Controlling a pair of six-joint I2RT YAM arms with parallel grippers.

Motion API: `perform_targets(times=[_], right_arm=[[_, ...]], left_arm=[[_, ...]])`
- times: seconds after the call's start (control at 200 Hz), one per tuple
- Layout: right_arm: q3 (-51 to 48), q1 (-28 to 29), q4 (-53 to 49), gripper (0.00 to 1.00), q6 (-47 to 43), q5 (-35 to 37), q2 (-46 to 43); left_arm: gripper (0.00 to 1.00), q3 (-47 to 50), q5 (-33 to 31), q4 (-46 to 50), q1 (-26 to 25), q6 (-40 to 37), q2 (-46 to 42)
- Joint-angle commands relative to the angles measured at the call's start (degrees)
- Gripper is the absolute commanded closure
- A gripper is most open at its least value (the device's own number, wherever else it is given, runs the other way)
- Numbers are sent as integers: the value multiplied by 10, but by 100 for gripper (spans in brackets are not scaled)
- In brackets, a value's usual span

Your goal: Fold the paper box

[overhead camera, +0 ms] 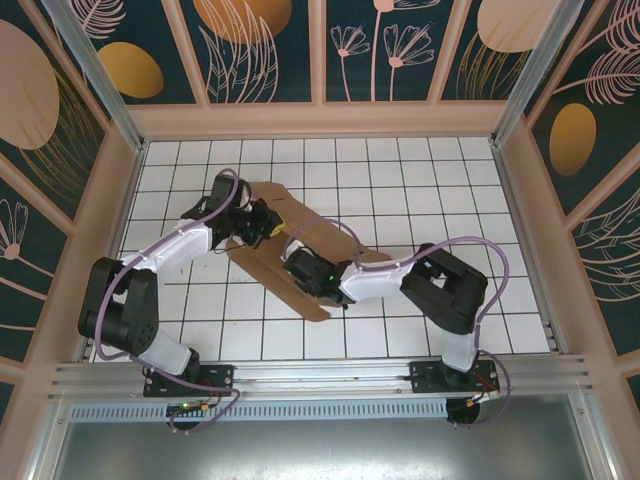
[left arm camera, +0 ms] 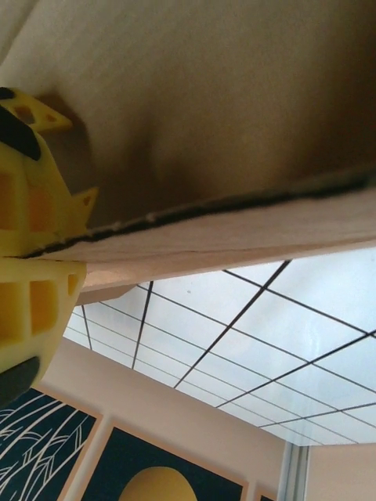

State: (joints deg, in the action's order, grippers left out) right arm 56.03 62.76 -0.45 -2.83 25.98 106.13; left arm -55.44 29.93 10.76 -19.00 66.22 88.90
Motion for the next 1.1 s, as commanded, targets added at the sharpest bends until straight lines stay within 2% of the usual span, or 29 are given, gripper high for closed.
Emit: perform_targets(times=[0.0, 0.13, 0.245, 0.355, 0.51, 0.656, 0.881, 1.096], right_arm=[[-41, 26, 14, 48, -24, -76, -49], [-72, 29, 59, 44, -35, -124, -116], [-90, 30, 95, 45, -33, -210, -187], [-88, 9, 108, 46, 0, -292, -248], [-78, -76, 107, 48, 90, -339, -307], [-76, -160, 108, 49, 142, -451, -355], [-30, -184, 45, 53, 146, -484, -381], [-23, -185, 16, 59, 149, -491, -385]], left_arm=[[100, 31, -63, 30, 5, 3, 27], [100, 27, -60, 15, 5, 6, 33], [100, 15, -62, 4, 5, 9, 38], [100, 18, -61, -8, 5, 17, 44], [100, 18, -55, -23, 5, 30, 38], [100, -19, -79, -35, 5, 51, 3], [100, -70, -137, -105, 5, 128, -10], [100, -130, -183, -144, 3, 178, 55]])
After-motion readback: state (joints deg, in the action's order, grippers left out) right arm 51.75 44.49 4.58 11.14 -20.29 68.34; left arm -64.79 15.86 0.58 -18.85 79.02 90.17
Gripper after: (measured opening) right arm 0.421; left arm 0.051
